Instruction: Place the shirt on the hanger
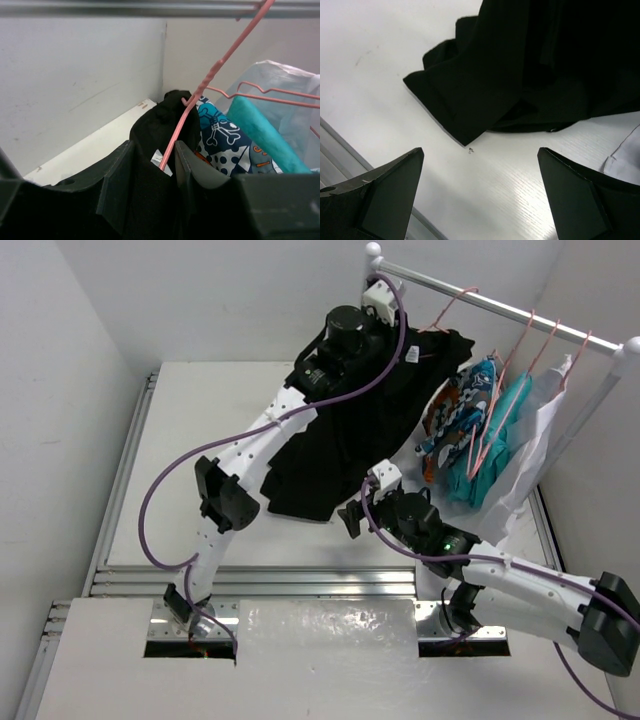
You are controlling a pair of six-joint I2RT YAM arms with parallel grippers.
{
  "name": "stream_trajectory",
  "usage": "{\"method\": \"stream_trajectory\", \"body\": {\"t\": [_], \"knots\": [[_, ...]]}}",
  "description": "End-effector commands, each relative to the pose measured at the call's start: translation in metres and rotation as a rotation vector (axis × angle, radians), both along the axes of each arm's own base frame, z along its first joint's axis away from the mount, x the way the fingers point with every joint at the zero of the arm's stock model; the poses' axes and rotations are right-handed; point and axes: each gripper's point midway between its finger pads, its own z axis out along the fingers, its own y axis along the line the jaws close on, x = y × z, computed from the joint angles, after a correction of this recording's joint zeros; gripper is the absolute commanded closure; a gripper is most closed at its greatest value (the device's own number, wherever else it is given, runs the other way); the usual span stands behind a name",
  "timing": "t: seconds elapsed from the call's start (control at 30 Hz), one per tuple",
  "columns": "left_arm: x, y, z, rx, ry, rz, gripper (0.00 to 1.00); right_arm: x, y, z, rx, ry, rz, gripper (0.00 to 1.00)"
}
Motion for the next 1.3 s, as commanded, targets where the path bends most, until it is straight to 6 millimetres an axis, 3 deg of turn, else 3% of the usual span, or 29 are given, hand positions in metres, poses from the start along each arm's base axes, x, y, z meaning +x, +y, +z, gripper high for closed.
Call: {"method": "stream_trajectory", "body": {"t": [0.0,0.03,0.07,0.1,0.13,0.17,0.43,0.47,0.5,0.67,0.77,0.83,0.9,0.93,0.97,1.0,1.03,1.07,1.1,1.13,1.17,1.2,1.23,1.27], "knots": [[-0.005,0.01,0.013,-0.015,-0.005,0.004,1.0,0.0,0.001,-0.005,-0.025,0.016,-0.001,0.04],[-0.007,0.01,0.012,-0.009,0.002,-0.002,0.94,0.0,0.002,-0.006,-0.03,0.022,0.004,0.04],[-0.009,0.01,0.01,-0.003,0.006,-0.005,0.72,-0.001,0.002,-0.009,-0.043,0.033,0.008,0.04],[-0.012,0.012,0.007,0.008,0.017,-0.008,0.61,0.0,0.004,-0.01,-0.049,0.038,0.014,0.04],[-0.013,0.014,0.007,0.015,0.019,-0.011,0.42,-0.002,0.006,-0.012,-0.055,0.046,0.026,0.04],[-0.015,0.015,-0.001,0.033,0.035,-0.014,0.35,-0.001,0.008,-0.01,-0.056,0.046,0.033,0.04],[-0.043,0.043,0.03,0.041,0.011,0.003,0.01,-0.003,0.015,-0.021,-0.099,0.08,0.076,0.04],[-0.046,0.046,0.028,0.05,0.019,0.001,0.0,-0.004,0.017,-0.023,-0.103,0.086,0.087,0.04],[-0.052,0.052,0.04,0.04,0.004,0.009,0.0,-0.005,0.018,-0.025,-0.113,0.09,0.098,0.04],[-0.073,0.068,0.059,0.027,-0.005,0.006,0.0,-0.007,0.027,-0.039,-0.17,0.139,0.152,0.08],[-0.091,0.081,0.082,0.012,-0.029,0.0,0.0,-0.005,0.031,-0.043,-0.187,0.138,0.164,0.24],[-0.099,0.091,0.09,0.016,-0.037,0.013,0.0,-0.004,0.039,-0.04,-0.181,0.126,0.198,0.47],[-0.114,0.112,0.102,0.015,-0.043,0.027,0.0,-0.001,0.052,-0.04,-0.206,0.111,0.256,0.72],[-0.116,0.118,0.093,0.033,-0.023,0.029,0.0,0.001,0.066,-0.028,-0.189,0.097,0.303,0.77],[-0.132,0.135,0.11,0.014,-0.054,0.034,0.0,0.004,0.072,-0.028,-0.208,0.083,0.326,0.79],[-0.134,0.15,0.113,0.018,-0.062,0.058,0.0,0.005,0.08,-0.041,-0.234,0.11,0.362,0.8],[-0.133,0.157,0.098,0.04,-0.036,0.071,0.0,0.007,0.088,-0.042,-0.239,0.108,0.386,0.83],[-0.142,0.182,0.112,0.021,-0.062,0.107,0.0,0.01,0.102,-0.035,-0.224,0.085,0.433,0.83],[-0.144,0.193,0.11,0.023,-0.058,0.127,0.0,0.013,0.108,-0.052,-0.251,0.114,0.45,0.83],[-0.141,0.202,0.093,0.045,-0.026,0.143,0.01,0.015,0.114,-0.058,-0.263,0.125,0.463,0.83],[-0.147,0.228,0.098,0.038,-0.038,0.187,0.0,0.026,0.127,-0.048,-0.252,0.115,0.46,0.83],[-0.148,0.238,0.094,0.045,-0.032,0.201,0.0,0.033,0.131,-0.053,-0.27,0.13,0.447,0.82],[-0.144,0.246,0.075,0.086,-0.013,0.223,0.0,0.035,0.128,-0.085,-0.349,0.216,0.435,0.82],[-0.156,0.26,0.081,0.092,-0.041,0.248,0.0,0.054,0.138,-0.074,-0.351,0.204,0.394,0.81]]}}
